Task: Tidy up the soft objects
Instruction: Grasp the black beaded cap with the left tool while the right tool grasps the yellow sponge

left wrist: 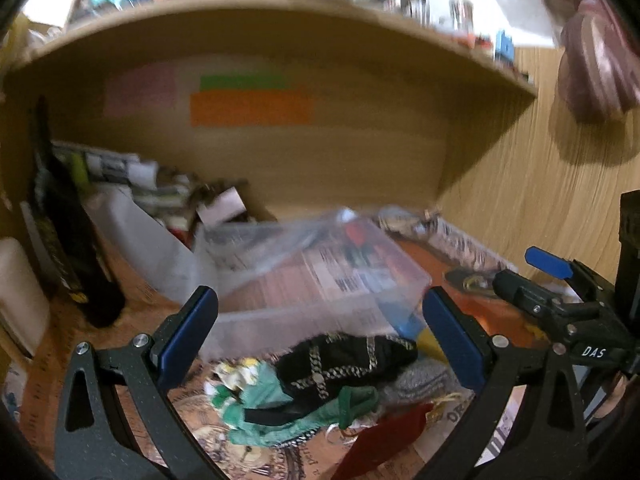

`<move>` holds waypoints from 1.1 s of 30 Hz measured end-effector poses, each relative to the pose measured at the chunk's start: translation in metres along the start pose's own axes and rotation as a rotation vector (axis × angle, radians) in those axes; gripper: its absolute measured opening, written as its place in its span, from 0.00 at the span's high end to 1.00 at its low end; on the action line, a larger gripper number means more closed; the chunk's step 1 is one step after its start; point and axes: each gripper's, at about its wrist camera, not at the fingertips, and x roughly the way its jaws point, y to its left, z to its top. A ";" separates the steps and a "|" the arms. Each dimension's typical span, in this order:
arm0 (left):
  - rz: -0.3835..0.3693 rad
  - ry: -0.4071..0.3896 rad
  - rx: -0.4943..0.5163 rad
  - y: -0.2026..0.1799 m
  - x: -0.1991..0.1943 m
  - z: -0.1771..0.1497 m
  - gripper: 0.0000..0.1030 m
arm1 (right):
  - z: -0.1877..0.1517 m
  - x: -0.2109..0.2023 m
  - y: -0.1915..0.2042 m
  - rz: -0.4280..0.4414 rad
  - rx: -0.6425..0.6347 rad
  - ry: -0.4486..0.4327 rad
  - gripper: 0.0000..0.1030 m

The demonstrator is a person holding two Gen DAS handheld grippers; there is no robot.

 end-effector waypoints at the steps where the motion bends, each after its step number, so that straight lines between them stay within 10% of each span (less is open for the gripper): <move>1: -0.008 0.021 0.001 -0.001 0.006 -0.003 0.00 | -0.004 0.004 -0.003 -0.005 -0.001 0.021 0.00; 9: -0.041 0.190 -0.007 -0.005 0.054 -0.027 0.02 | -0.036 0.029 -0.020 0.027 0.022 0.169 0.01; 17: -0.082 0.308 -0.060 0.009 0.081 -0.041 0.23 | -0.057 0.053 -0.022 0.092 0.030 0.302 0.31; 23: -0.089 0.306 -0.071 0.013 0.082 -0.042 0.38 | -0.061 0.060 -0.022 0.133 0.044 0.338 0.67; 33: -0.081 0.251 -0.052 0.011 0.060 -0.027 0.60 | -0.055 0.050 -0.023 0.120 0.063 0.275 0.72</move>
